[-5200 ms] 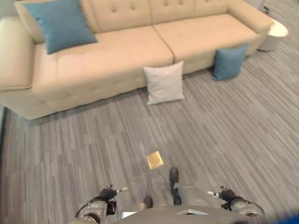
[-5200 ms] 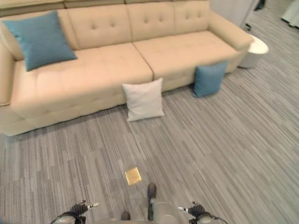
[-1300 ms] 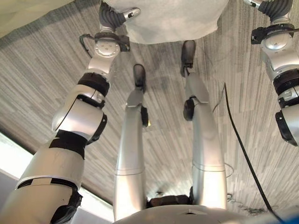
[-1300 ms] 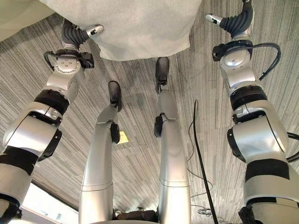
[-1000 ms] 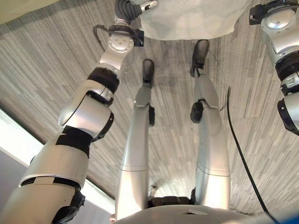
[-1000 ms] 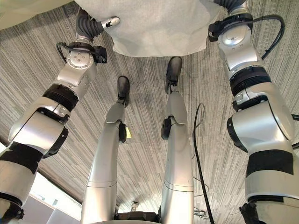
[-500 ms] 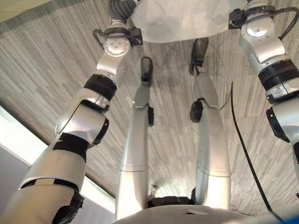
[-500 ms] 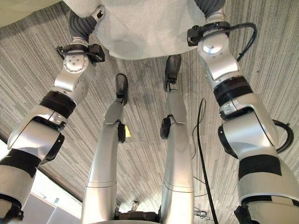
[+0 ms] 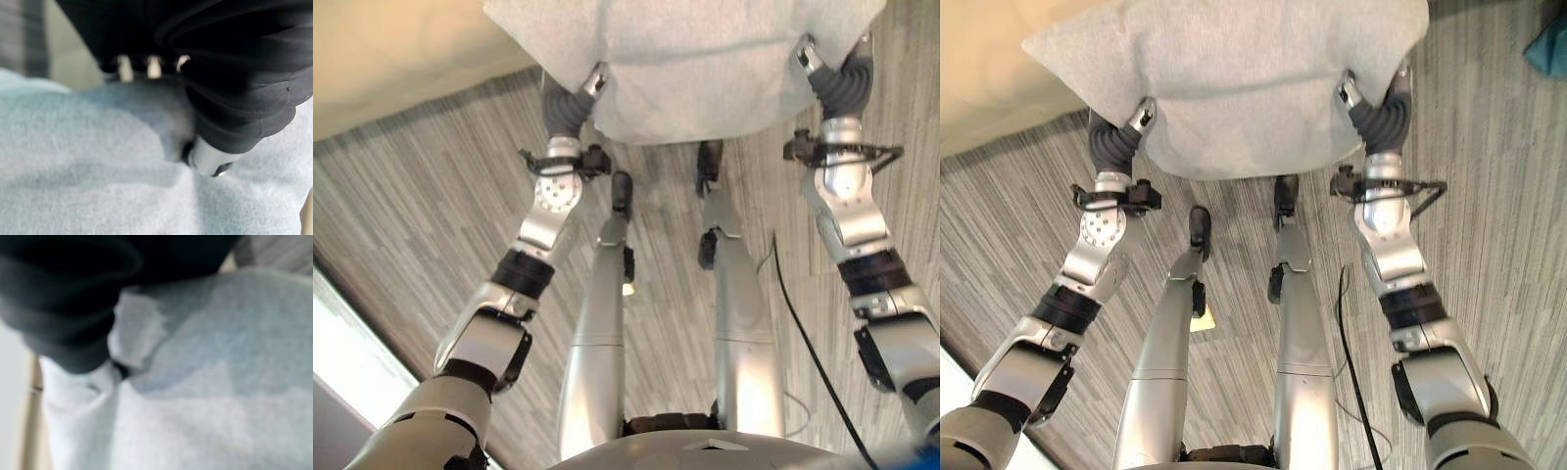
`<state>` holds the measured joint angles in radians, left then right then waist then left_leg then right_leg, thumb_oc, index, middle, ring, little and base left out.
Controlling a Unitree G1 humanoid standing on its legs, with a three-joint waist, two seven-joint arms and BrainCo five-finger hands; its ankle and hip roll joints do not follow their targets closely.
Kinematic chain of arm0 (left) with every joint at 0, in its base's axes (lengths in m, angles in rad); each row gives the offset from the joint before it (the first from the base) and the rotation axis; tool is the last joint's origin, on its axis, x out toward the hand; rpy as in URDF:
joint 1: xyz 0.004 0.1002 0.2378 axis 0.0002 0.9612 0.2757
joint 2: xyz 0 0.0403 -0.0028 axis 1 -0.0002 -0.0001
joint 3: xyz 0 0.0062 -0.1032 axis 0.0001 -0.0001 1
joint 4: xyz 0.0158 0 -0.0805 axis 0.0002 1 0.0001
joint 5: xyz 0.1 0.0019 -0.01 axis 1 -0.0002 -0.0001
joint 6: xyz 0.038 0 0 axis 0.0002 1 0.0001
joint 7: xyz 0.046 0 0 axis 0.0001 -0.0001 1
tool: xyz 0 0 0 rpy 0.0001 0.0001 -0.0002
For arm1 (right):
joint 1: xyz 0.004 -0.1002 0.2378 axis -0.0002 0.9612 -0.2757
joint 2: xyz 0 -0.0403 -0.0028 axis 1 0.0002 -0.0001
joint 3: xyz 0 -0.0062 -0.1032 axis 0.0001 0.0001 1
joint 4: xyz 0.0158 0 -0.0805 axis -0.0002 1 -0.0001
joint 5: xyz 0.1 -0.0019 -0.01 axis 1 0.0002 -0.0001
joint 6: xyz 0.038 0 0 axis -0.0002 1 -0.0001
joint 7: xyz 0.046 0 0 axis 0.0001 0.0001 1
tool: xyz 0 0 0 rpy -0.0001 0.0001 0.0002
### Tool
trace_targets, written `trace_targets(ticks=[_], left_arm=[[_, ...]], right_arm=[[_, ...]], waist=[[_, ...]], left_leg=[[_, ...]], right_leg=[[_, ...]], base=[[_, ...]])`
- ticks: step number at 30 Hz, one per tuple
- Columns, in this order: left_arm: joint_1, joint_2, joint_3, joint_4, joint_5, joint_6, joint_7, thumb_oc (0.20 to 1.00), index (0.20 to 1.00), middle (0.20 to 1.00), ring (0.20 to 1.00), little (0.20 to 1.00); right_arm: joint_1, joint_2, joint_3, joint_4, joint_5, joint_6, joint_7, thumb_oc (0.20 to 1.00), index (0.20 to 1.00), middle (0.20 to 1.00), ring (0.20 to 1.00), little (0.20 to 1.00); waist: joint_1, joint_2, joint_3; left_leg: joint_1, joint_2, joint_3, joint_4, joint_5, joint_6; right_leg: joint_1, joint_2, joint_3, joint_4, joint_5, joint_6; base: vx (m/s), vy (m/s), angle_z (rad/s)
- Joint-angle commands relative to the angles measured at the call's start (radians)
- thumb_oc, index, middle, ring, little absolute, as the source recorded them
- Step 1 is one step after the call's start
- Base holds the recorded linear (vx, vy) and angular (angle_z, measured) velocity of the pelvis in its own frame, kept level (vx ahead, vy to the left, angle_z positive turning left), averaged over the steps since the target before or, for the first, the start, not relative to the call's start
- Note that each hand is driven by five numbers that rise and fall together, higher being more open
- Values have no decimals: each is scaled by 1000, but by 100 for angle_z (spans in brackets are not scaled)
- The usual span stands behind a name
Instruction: Pick up all the scattered cushions and arrange them neatly on the sofa.
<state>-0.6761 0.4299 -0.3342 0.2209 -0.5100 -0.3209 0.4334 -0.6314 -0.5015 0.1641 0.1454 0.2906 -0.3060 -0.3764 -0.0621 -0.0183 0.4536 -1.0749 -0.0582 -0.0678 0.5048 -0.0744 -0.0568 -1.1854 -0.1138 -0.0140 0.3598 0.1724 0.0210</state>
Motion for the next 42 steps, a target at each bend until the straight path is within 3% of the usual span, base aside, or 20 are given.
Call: trace_targets(ticks=[1,10,14,20,29,35,37,40,42], left_arm=[[12,-31,32,-98,111,-107,-25,200,200,200,200,200],[257,-22,55,-215,120,-113,-100,200,200,200,200,200],[377,-27,50,-201,100,-100,-156,200,200,200,200,200],[505,-39,68,-165,80,-70,-199,200,200,200,200,200],[612,-45,104,-102,78,-32,-238,200,200,200,200,200],[607,-67,91,-68,47,-17,-265,200,200,200,200,200],[604,-72,81,-63,48,-9,-272,200,200,200,200,200],[620,-84,74,-56,58,2,-282,200,200,200,200,200],[625,-84,72,-58,61,5,-285,200,200,200,200,200]], right_arm=[[-11,63,14,-108,-10,-139,49,200,200,200,200,200],[214,49,37,-216,-127,-93,87,200,200,200,200,200],[318,42,64,-203,-170,-53,127,200,200,200,200,200],[443,33,46,-173,-201,-22,155,200,200,200,200,200],[560,20,-5,-163,-209,-2,182,200,200,200,200,200],[584,14,-14,-132,-196,4,184,200,200,200,200,200],[592,11,-21,-117,-200,9,183,200,200,200,200,200],[601,27,-14,-73,-197,21,184,200,200,200,200,200],[603,31,-15,-62,-193,20,184,200,200,200,200,200]], waist=[[-15,23,-68],[2,7,-120],[10,2,-169],[11,-2,-247],[15,-7,-316],[19,-32,-310],[12,-43,-309],[24,-53,-324],[23,-50,-335]], left_leg=[[89,11,-62,-158,81,-16],[455,25,-73,-306,98,-26],[667,44,-72,-410,123,-31],[854,65,-64,-511,135,-39],[979,101,-71,-503,135,-65],[940,101,-82,-344,196,-98],[918,104,-47,-293,194,-84],[921,22,-37,-338,100,-28],[931,10,-20,-386,105,-15]], right_leg=[[96,0,-22,107,-166,92],[464,8,-55,-54,-155,87],[696,22,-73,-164,-144,91],[895,47,-84,-280,-135,100],[1051,79,-77,-323,-173,77],[1118,94,-93,-348,-183,54],[1130,89,-106,-344,-187,45],[1147,91,-95,-358,-186,48],[1150,100,-92,-365,-184,52]], base=[[4,13,-4],[52,-7,0],[128,0,-3],[126,-12,-5],[86,-69,5],[-5,-115,15],[2,-79,38],[86,-44,43],[101,1,-18]])
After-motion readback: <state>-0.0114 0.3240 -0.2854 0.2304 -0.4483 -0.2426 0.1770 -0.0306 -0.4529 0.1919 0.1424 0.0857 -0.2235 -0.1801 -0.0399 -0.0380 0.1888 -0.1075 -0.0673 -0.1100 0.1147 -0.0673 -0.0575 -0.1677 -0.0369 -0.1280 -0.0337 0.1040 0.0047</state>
